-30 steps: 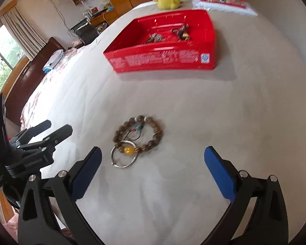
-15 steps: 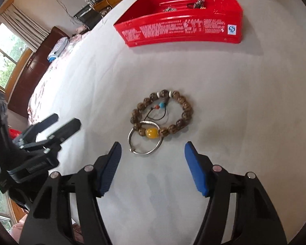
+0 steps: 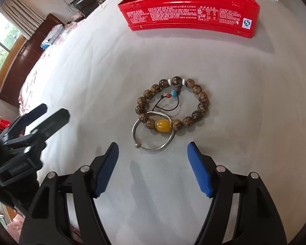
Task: Organize jewelry
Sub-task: 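Grasp the silver ring beside the bead bracelet with the right tool and lift it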
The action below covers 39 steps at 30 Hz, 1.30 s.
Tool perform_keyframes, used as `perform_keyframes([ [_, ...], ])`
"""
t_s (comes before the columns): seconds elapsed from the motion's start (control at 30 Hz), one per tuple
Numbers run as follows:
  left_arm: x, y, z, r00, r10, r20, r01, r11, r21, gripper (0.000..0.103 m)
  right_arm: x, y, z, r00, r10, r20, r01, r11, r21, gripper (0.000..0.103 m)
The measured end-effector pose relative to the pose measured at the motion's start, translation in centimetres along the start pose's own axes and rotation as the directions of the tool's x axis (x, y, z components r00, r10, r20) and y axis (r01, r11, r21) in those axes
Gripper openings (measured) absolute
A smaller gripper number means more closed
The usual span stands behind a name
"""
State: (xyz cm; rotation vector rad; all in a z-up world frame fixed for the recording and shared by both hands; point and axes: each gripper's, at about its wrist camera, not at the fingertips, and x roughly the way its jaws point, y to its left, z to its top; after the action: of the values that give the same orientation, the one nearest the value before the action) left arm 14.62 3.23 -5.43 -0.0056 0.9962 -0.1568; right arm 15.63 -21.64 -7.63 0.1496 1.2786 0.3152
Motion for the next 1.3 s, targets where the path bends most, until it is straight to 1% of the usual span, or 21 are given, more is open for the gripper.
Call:
perform_keyframes([
  [0.13,0.0,0.4,0.0,1.0,0.0,0.0,0.0,1.0,-0.01,0.099,0.8,1.3,0.1,0.998,-0.055,0.015,0.056,0.997,-0.044,0.071],
  [0.17,0.0,0.5,0.0,1.0,0.001,0.0,-0.001,1.0,-0.014,0.099,1.0,1.8,0.0,0.997,-0.078,0.022,0.079,0.995,-0.066,0.069],
  [0.23,0.0,0.7,0.1,1.0,0.001,-0.002,-0.001,1.0,-0.022,0.099,1.4,2.7,-0.2,0.99,-0.137,0.04,0.141,0.984,-0.109,0.062],
  [0.27,0.0,0.8,0.1,1.0,0.002,-0.002,-0.003,1.0,-0.027,0.099,1.5,2.9,-0.2,0.987,-0.154,0.049,0.159,0.98,-0.123,0.057],
  [0.3,0.1,0.9,0.1,1.0,0.004,-0.002,-0.004,0.999,-0.032,0.099,1.5,3.1,-0.3,0.985,-0.163,0.058,0.17,0.976,-0.138,0.049],
  [0.33,0.1,1.1,0.1,1.0,0.004,-0.002,-0.004,0.999,-0.037,0.099,1.5,3.1,-0.3,0.985,-0.163,0.061,0.17,0.975,-0.14,0.044],
  [0.47,0.1,1.2,0.1,1.0,-0.002,-0.006,0.002,0.999,-0.048,0.099,0.9,2.2,-0.4,0.991,-0.123,0.048,0.128,0.984,-0.124,0.044],
  [0.63,0.0,0.4,0.0,1.0,-0.011,-0.003,0.011,1.0,-0.027,0.099,-0.4,1.1,-1.4,0.997,-0.062,0.039,0.066,0.993,-0.101,0.043],
  [0.73,0.1,-0.7,0.3,0.999,-0.036,-0.012,0.036,0.999,-0.004,0.099,-1.3,0.2,-2.2,0.999,-0.024,0.021,0.026,0.997,-0.077,0.043],
  [0.8,0.4,-1.8,0.5,0.998,-0.061,-0.029,0.061,0.998,0.019,0.099,-2.0,-0.5,-2.8,1.0,-0.013,0.018,0.014,0.998,-0.068,0.043],
  [0.93,1.3,-4.2,0.9,0.993,-0.093,-0.068,0.098,0.993,0.072,0.099,-2.8,-1.5,-4.1,0.999,-0.036,0.014,0.037,0.997,-0.07,0.043],
  [1.03,2.2,-6.5,1.2,0.987,-0.126,-0.104,0.137,0.985,0.106,0.099,-2.8,-2.2,-5.0,0.999,-0.049,0.004,0.049,0.997,-0.068,0.043],
  [1.17,3.5,-9.6,1.5,0.985,-0.114,-0.128,0.134,0.978,0.16,0.099,-3.5,-3.6,-5.4,0.998,-0.066,0.017,0.067,0.997,-0.04,0.043],
  [1.23,4.2,-10.7,1.6,0.985,-0.102,-0.137,0.125,0.978,0.168,0.099,-3.8,-4.6,-5.3,0.997,-0.073,0.025,0.073,0.997,-0.017,0.043],
  [1.3,4.9,-11.8,1.7,0.983,-0.104,-0.154,0.13,0.977,0.17,0.099,-4.0,-5.7,-5.2,0.997,-0.076,0.03,0.076,0.997,0.006,0.043],
])
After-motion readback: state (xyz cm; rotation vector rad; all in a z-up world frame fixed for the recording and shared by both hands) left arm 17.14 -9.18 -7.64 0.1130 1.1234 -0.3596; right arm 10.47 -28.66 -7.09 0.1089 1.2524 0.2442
